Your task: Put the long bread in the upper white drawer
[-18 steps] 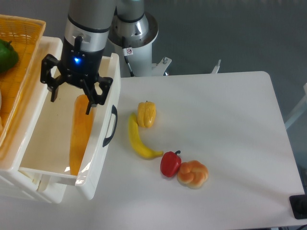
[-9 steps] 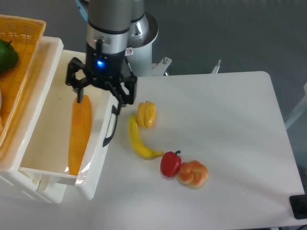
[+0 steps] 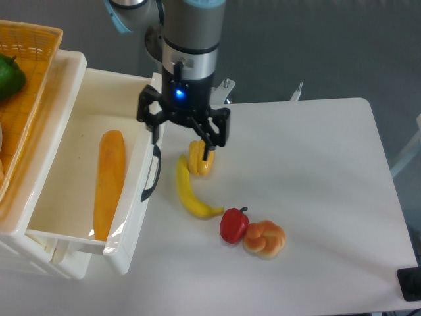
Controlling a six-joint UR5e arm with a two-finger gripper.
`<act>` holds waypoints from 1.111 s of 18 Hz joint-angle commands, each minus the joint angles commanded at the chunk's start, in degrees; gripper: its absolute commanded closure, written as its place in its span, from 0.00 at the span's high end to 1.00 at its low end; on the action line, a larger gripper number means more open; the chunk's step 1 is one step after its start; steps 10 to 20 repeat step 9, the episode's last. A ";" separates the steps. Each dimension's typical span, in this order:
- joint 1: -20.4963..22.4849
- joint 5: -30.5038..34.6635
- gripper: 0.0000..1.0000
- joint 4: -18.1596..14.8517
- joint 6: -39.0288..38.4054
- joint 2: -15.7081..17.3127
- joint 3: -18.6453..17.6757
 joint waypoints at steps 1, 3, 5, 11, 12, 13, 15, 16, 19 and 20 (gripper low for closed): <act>0.61 2.11 1.00 -0.09 2.73 -0.44 0.00; 1.06 4.93 1.00 -0.18 5.73 -1.23 -0.17; 2.02 5.99 1.00 0.17 7.49 -1.84 -1.22; 4.22 5.73 1.00 0.35 13.11 -2.99 -3.07; 4.22 5.73 1.00 0.35 13.11 -2.99 -3.07; 4.22 5.73 1.00 0.35 13.11 -2.99 -3.07; 4.22 5.73 1.00 0.35 13.11 -2.99 -3.07; 4.22 5.73 1.00 0.35 13.11 -2.99 -3.07; 4.22 5.73 1.00 0.35 13.11 -2.99 -3.07; 4.22 5.73 1.00 0.35 13.11 -2.99 -3.07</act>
